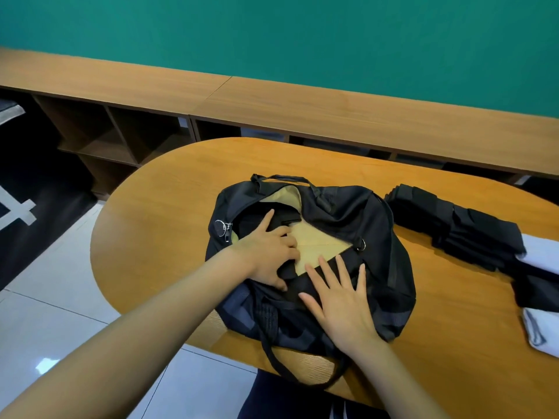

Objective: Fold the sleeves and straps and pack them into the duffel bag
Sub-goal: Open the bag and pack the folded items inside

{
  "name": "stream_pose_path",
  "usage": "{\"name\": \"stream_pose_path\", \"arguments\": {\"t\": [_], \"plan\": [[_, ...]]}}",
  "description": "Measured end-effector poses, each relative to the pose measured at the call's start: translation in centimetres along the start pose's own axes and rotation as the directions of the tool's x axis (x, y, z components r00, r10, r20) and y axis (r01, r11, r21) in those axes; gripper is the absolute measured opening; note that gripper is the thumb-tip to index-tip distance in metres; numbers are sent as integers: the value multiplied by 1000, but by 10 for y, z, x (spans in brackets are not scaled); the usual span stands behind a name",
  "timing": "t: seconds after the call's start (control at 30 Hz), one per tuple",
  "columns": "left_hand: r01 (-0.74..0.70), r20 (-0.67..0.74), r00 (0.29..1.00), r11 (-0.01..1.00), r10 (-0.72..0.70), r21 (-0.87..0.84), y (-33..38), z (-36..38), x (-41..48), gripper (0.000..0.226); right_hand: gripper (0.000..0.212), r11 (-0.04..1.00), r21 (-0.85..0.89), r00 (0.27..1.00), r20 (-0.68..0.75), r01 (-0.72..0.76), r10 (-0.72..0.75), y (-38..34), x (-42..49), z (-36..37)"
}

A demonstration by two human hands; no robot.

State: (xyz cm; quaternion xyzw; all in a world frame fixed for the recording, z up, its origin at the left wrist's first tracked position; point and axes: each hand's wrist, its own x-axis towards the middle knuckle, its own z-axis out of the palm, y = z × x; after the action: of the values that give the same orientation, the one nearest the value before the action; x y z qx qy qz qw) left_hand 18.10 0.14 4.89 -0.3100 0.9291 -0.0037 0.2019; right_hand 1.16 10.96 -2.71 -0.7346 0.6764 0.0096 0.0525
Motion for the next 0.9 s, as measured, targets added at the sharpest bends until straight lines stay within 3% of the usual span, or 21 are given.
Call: {"name": "stream_pose_path", "arguments": {"t": [0.27, 0.5, 0.6, 0.67, 0.73, 0.83, 0.9], "plan": [[88, -80, 993, 996, -87, 8, 2, 13, -16, 56, 67, 998, -46, 999, -9, -46, 46, -1, 0, 1], [-26, -63, 998, 998, 29, 52, -4, 11, -22, 36, 58, 998, -49, 999, -16, -48, 47, -1, -1, 0], [-51, -72, 996, 998, 53, 27, -5, 11, -25, 42, 58, 997, -36, 998, -21, -63, 63, -1, -2, 0], [-27, -75, 997, 996, 21, -84, 3, 5, -24, 57, 58, 998, -39, 998, -31, -53, 52, -2, -2, 2], [4, -213, 976, 983, -43, -182, 10, -9, -16, 61, 57, 998, -27, 998, -30, -55, 54, -2, -2, 2], [146, -399, 899, 983, -178, -111, 0, -29, 7, 55, 56, 998, -24, 998, -43, -53, 52, -2, -2, 4], [292, -388, 875, 955, -291, -58, -13, -35, 27, 68, 56, 998, -23, 998, -48, -52, 51, -1, -2, 4]]}}
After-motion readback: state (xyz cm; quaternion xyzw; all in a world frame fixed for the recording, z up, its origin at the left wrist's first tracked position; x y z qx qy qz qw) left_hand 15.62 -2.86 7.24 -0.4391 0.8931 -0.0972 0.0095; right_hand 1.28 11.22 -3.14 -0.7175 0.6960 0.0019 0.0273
